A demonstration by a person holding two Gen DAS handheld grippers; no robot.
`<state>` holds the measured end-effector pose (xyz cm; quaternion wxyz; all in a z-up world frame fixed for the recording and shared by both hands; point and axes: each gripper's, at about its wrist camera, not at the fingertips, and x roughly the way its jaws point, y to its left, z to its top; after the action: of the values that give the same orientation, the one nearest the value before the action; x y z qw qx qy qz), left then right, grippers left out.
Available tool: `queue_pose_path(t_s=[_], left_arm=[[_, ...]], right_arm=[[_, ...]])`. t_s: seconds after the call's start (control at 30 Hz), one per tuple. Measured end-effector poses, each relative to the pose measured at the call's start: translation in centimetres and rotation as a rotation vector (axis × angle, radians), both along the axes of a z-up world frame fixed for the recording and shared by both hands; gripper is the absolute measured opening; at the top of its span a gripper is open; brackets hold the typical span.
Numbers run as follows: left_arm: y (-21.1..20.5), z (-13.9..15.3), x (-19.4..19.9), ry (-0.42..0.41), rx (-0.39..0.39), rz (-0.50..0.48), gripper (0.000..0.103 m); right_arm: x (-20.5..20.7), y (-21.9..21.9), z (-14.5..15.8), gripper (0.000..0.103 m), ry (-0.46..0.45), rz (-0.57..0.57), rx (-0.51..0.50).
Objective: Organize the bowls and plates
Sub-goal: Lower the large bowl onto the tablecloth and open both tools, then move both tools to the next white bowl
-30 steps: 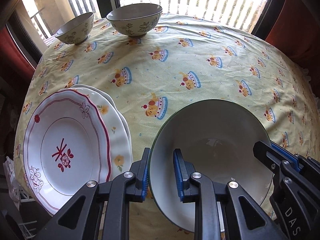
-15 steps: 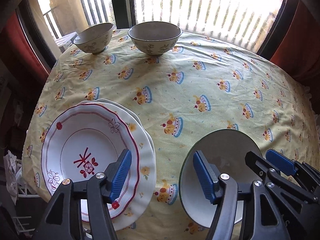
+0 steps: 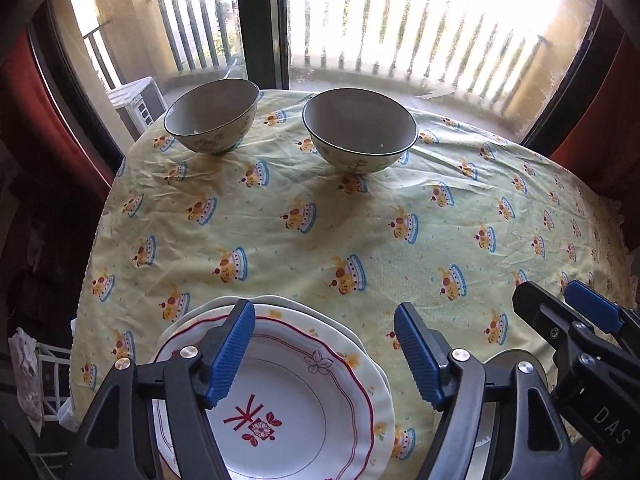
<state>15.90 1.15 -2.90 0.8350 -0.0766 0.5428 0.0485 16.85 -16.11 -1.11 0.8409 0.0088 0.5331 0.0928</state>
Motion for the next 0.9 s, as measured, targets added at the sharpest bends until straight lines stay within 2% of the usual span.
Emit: queue_pose_path(t_s=[0.13, 0.27, 0.47, 0.67, 0.9], left_arm=[[2.2, 0.4, 2.1, -0.012, 0.003, -0.014, 0.074], [4.6, 1.0, 4.2, -0.037, -0.025, -0.008, 0.074], [8.4, 1.5, 7.2, -0.075, -0.021, 0.009, 0.073], [12.1, 1.4, 10.2, -0.071, -0.016, 0.0, 0.065], [14.9, 0.6, 13.3, -0.088, 0.039, -0.059, 0.064]], right_arm=[[2.0, 2.6, 0.7, 0.072, -0.024, 0.001, -0.015], [4.1, 4.6, 1.0, 0.072, -0.016, -0.031, 0.015], [7.1, 8.2, 1.5, 0.072, -0.033, -0.057, 0.025], [9.7, 12.4, 1.8, 0.072, -0.059, -0.068, 0.026], [13.0, 17.1, 1.7, 0.069, -0.081, -0.066, 0.032]])
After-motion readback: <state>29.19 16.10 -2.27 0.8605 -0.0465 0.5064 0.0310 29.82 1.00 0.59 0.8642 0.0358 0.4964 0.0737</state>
